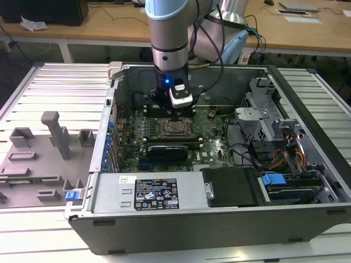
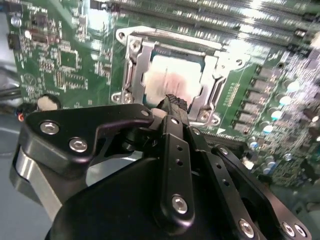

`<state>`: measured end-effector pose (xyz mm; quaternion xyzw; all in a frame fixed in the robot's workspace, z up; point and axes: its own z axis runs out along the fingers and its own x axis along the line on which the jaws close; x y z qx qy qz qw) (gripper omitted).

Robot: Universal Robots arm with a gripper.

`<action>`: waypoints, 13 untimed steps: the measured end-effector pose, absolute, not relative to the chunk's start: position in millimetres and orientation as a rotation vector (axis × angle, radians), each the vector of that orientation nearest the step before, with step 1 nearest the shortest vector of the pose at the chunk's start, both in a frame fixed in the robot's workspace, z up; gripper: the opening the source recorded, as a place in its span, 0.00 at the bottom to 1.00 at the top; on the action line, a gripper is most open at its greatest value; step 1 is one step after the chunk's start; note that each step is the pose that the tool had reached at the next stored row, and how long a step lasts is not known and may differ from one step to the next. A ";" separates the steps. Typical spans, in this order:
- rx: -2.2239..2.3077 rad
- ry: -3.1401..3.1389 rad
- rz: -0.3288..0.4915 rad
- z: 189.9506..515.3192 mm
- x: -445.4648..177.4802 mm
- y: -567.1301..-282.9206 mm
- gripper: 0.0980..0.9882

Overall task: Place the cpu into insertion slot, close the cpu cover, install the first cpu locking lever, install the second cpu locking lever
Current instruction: 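Install the first cpu locking lever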

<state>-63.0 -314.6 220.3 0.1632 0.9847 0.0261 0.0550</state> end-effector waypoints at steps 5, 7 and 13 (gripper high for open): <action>0.482 3.008 0.077 219.8 -62.9 -323.1 0.01; 0.430 3.017 0.079 219.7 -62.9 -323.1 0.01; 0.323 3.067 0.071 217.3 -51.9 -323.7 0.01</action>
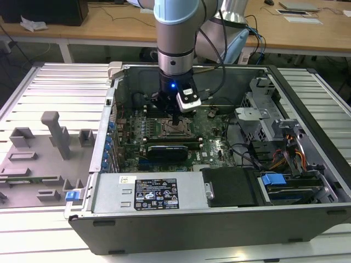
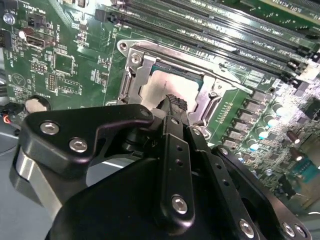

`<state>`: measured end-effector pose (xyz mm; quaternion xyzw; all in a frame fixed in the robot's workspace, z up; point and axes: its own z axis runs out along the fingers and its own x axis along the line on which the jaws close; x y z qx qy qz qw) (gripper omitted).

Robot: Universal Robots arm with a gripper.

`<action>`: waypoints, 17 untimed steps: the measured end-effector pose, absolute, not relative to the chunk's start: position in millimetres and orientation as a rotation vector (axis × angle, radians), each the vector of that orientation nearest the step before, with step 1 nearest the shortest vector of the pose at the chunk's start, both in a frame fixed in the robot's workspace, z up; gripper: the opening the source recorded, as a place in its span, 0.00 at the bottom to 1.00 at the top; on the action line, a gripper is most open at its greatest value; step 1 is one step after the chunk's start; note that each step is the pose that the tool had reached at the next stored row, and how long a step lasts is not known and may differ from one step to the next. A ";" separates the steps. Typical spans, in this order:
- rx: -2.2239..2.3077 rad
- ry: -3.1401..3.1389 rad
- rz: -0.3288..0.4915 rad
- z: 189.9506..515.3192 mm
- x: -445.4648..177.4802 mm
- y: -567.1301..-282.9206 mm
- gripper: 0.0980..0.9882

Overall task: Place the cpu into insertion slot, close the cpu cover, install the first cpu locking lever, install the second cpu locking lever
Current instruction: 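Install the first cpu locking lever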

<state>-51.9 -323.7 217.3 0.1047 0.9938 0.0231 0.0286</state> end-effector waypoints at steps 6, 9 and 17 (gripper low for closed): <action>0.224 3.079 0.053 227.3 -51.9 -323.7 0.01; 0.222 3.078 0.034 235.4 -51.9 -323.7 0.01; 0.220 3.078 0.022 240.8 -47.1 -324.4 0.01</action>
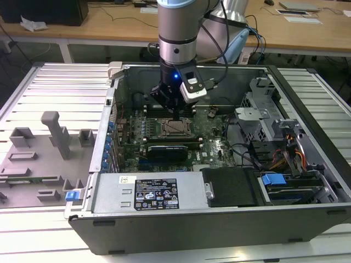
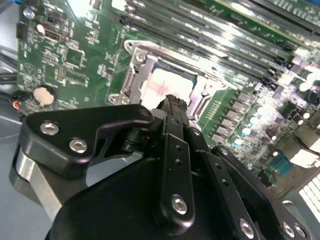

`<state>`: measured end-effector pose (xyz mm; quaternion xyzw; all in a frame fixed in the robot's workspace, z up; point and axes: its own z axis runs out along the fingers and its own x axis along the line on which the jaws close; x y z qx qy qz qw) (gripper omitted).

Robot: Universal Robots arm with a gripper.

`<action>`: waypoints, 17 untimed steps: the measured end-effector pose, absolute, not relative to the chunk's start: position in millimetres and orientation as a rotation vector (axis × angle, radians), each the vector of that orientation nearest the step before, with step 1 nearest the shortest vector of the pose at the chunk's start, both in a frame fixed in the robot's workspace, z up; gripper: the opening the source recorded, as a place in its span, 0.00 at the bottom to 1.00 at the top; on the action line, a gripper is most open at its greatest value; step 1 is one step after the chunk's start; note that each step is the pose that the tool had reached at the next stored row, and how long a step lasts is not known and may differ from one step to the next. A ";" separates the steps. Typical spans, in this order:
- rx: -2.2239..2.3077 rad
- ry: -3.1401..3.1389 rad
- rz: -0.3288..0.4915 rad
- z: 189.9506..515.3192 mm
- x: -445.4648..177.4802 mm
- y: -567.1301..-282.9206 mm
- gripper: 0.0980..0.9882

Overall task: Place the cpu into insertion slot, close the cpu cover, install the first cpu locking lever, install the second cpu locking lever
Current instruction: 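Install the first cpu locking lever, then install the second cpu locking lever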

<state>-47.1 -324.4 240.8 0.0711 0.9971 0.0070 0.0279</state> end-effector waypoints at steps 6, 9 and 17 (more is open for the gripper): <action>0.170 3.081 0.023 245.5 -44.0 -324.8 0.01; 0.166 3.081 0.023 245.8 -44.0 -324.8 0.01; 0.165 3.081 0.023 245.8 -44.0 -324.8 0.01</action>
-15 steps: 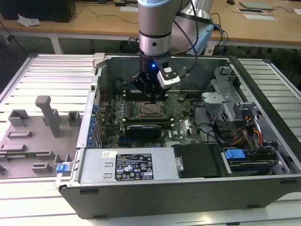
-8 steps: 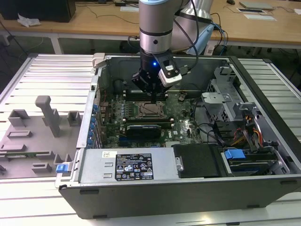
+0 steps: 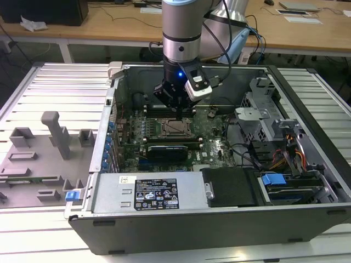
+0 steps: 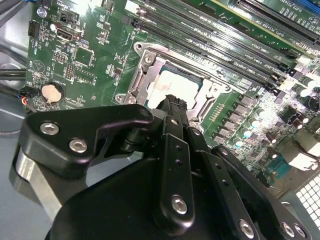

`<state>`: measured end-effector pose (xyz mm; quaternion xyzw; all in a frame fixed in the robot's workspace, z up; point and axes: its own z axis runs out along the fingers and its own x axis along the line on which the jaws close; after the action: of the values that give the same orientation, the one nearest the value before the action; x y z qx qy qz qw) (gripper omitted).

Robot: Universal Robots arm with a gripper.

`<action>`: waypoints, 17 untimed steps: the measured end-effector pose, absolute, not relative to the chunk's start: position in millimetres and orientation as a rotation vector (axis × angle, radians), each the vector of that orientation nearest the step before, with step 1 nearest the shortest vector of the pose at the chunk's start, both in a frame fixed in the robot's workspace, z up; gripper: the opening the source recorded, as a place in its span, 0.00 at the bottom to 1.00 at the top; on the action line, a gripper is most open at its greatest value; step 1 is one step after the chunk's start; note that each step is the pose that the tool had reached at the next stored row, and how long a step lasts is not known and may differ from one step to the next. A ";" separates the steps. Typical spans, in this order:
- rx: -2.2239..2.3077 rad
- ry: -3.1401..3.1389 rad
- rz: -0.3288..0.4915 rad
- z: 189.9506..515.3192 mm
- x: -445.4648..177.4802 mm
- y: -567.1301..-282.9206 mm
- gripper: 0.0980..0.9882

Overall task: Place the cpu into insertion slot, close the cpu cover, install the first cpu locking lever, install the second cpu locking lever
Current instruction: 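Install the second cpu locking lever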

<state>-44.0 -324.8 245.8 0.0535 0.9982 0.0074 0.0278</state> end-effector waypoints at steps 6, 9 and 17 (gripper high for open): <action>0.165 3.082 0.023 245.9 -44.6 -327.8 0.01; 0.165 3.081 0.023 245.8 -45.8 -334.0 0.01; 0.165 3.082 0.023 245.9 -52.5 -356.3 0.01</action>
<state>-52.5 -356.3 245.9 0.0534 0.9982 0.0073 0.0278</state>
